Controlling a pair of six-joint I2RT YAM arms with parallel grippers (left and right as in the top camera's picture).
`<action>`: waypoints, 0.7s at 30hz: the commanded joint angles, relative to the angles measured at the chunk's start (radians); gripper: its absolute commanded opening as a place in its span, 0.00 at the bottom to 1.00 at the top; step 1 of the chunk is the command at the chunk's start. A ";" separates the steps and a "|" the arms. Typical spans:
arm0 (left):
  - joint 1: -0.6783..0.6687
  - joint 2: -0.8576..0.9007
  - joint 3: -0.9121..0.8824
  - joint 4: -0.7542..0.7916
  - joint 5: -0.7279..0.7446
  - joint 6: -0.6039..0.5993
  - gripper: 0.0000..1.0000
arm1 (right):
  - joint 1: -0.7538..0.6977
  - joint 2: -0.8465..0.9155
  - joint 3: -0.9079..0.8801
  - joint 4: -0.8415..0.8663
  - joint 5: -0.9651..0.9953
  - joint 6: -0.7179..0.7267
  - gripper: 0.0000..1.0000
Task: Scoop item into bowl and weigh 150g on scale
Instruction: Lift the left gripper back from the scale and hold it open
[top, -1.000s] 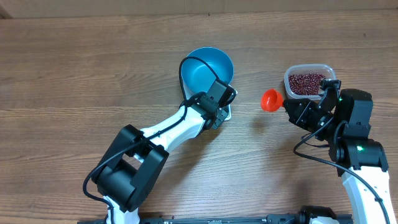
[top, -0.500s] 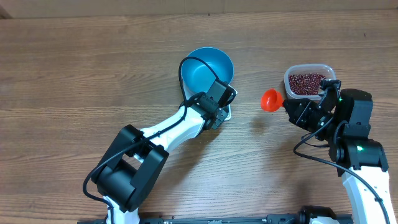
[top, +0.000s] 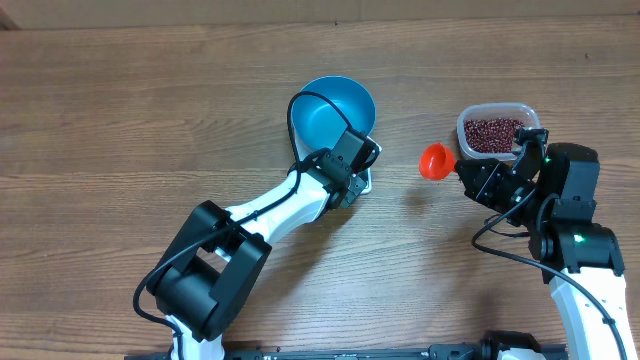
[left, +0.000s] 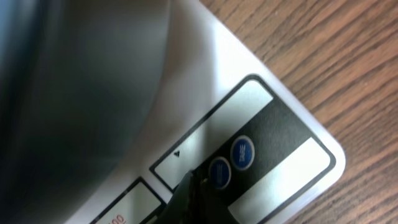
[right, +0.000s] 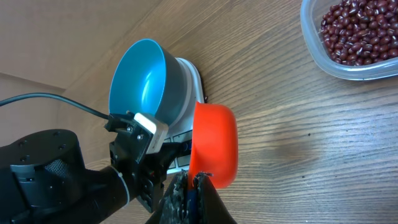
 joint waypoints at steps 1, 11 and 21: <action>0.003 -0.025 -0.014 -0.040 0.002 0.000 0.04 | -0.004 -0.014 0.031 0.002 0.018 -0.008 0.04; -0.040 -0.165 -0.005 -0.134 0.013 -0.004 0.04 | -0.004 -0.014 0.031 0.002 0.019 -0.008 0.04; -0.044 -0.344 -0.005 -0.262 0.021 -0.074 1.00 | -0.004 -0.014 0.031 0.002 0.029 -0.008 0.04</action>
